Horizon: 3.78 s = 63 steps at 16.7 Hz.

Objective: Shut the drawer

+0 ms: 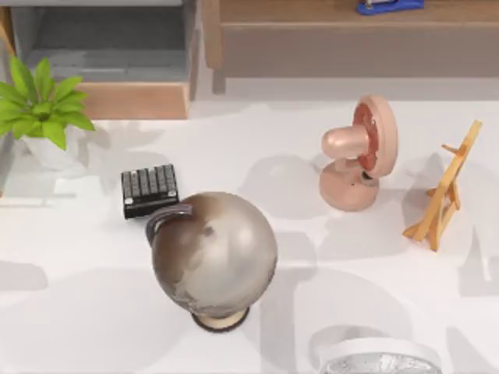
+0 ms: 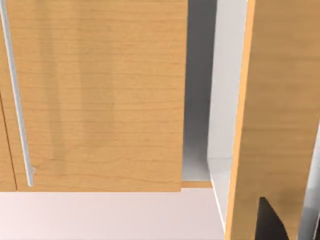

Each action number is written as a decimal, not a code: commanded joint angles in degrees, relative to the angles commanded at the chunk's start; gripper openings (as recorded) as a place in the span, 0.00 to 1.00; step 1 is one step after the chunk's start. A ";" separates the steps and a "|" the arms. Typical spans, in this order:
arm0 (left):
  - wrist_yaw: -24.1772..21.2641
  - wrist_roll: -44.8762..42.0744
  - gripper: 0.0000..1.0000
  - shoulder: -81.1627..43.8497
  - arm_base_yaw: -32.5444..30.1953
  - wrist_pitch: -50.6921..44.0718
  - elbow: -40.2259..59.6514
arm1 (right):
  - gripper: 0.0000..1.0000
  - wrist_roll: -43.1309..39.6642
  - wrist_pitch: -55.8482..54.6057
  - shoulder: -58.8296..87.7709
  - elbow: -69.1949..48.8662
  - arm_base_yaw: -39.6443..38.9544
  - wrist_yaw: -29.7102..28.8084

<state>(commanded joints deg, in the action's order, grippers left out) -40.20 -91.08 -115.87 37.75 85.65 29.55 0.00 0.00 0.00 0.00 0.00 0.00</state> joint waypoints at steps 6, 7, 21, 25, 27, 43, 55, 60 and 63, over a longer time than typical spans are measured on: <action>0.00 0.00 0.00 0.00 0.00 0.00 0.00 | 1.00 0.00 0.00 0.00 0.00 0.00 0.00; 0.00 0.00 0.00 0.00 0.00 0.00 0.00 | 1.00 0.00 0.00 0.00 0.00 0.00 0.00; 6.79 0.57 0.00 -5.80 -6.43 -7.73 12.19 | 1.00 0.00 0.00 0.00 0.00 0.00 0.00; 8.19 0.76 0.00 -7.64 -7.93 -9.82 16.36 | 1.00 0.00 0.00 0.00 0.00 0.00 0.00; 9.66 0.84 0.00 -9.49 -9.45 -12.06 20.65 | 1.00 0.00 0.00 0.00 0.00 0.00 0.00; 15.10 1.08 0.00 -18.60 -14.86 -22.95 40.74 | 1.00 0.00 0.00 0.00 0.00 0.00 0.00; 15.57 1.09 0.53 -19.40 -15.31 -24.02 42.23 | 1.00 0.00 0.00 0.00 0.00 0.00 0.00; 15.57 1.09 0.90 -19.40 -15.31 -24.02 42.23 | 1.00 0.00 0.00 0.00 0.00 0.00 0.00; 15.57 1.09 1.00 -19.40 -15.31 -24.02 42.23 | 1.00 0.00 0.00 0.00 0.00 0.00 0.00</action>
<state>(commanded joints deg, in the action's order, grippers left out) -24.63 -89.99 -135.27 22.44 61.63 71.78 0.00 0.00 0.00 0.00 0.00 0.00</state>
